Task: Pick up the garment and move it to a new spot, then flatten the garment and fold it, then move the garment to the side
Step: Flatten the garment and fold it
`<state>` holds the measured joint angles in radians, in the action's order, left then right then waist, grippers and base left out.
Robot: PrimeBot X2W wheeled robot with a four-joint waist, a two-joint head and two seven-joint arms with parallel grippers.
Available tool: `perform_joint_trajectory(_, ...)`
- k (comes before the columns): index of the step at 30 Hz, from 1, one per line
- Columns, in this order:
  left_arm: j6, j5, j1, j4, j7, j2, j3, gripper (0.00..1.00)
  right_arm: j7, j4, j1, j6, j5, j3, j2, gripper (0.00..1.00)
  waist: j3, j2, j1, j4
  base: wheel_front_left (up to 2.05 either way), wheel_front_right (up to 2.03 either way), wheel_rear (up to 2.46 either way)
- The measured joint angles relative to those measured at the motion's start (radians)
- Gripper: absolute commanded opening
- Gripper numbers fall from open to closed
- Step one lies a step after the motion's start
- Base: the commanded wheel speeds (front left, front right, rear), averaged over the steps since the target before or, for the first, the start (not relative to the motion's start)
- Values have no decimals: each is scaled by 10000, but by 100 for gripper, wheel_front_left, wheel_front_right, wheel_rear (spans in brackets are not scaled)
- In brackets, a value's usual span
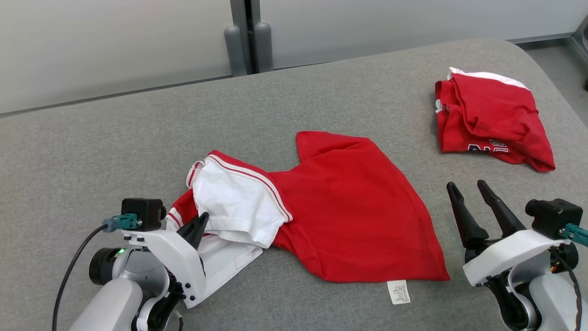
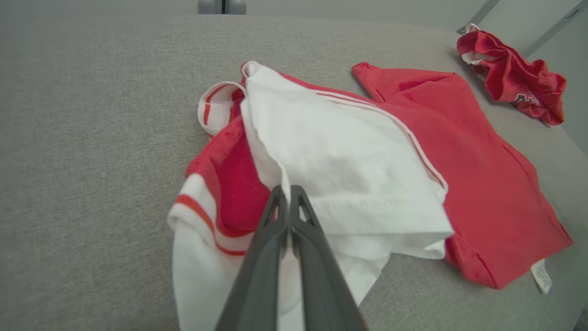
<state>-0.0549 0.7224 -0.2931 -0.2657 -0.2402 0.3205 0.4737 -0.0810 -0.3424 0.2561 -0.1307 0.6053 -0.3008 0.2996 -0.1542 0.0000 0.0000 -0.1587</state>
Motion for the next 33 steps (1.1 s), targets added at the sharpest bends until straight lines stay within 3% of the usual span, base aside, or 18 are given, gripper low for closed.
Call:
perform_joint_trajectory(9, -10, 196, 291, 1716, 140, 190, -186, 0, -12, -88, -327, 0, -90, 215, -42, 100, 416, 0, 0, 557, 0, 0, 0)
perform_joint_trajectory(20, -1235, 974, 2847, 4807, -1141, 1553, -851, 0, 153, -10, -659, 0, -238, 443, -173, 100, 945, 0, 0, 1724, 0, 0, 0)
perform_joint_trajectory(25, -1662, 1429, 3991, 4899, -1225, 1820, -1302, 0, 209, 58, -720, 0, -353, 593, -196, 100, 1017, 0, 0, 2055, 0, 0, 0)
perform_joint_trajectory(33, -1567, 2000, 4695, 3942, -1127, 1570, -1338, 0, 376, 180, -730, 0, -414, 612, -211, 100, 1023, 0, 0, 2021, 0, 0, 0)
